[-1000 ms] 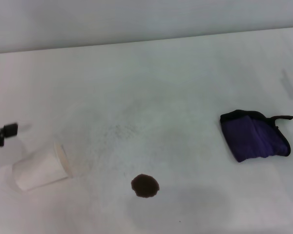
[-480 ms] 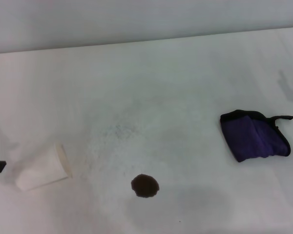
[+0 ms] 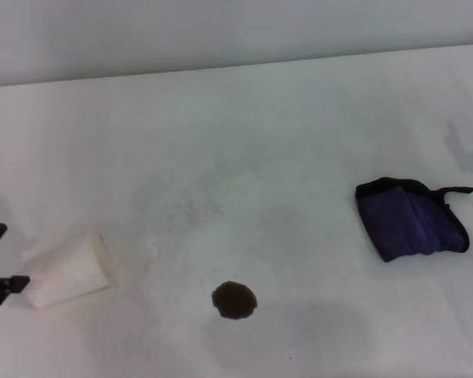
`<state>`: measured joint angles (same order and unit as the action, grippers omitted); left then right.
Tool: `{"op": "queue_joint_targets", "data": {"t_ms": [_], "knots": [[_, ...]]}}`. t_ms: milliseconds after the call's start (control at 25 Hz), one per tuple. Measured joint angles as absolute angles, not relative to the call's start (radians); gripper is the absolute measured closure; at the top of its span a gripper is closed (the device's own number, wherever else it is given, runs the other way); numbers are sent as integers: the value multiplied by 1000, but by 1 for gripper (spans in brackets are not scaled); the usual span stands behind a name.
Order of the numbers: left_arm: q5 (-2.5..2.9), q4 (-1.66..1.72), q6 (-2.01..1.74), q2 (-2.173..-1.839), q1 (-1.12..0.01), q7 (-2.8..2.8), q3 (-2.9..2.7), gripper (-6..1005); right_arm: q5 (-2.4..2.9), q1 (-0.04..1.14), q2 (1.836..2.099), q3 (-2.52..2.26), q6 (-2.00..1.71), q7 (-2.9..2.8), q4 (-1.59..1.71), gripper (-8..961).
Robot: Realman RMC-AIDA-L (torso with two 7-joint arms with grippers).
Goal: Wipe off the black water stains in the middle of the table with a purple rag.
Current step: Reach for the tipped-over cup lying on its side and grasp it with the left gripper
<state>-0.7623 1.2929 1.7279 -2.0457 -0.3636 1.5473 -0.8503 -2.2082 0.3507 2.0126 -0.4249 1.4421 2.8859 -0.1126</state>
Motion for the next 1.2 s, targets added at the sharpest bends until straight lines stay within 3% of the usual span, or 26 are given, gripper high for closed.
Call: {"op": "queue_joint_targets", "data": {"t_ms": [280, 1200], "knots": [[-742, 1200, 1669, -2065, -369, 1656, -855, 112, -2204, 350, 2013, -425, 1446, 2886, -127, 112], [-746, 993, 1505, -2072, -429, 1841, -891, 112, -2209, 341, 2013, -400, 1495, 2887, -163, 112]]}}
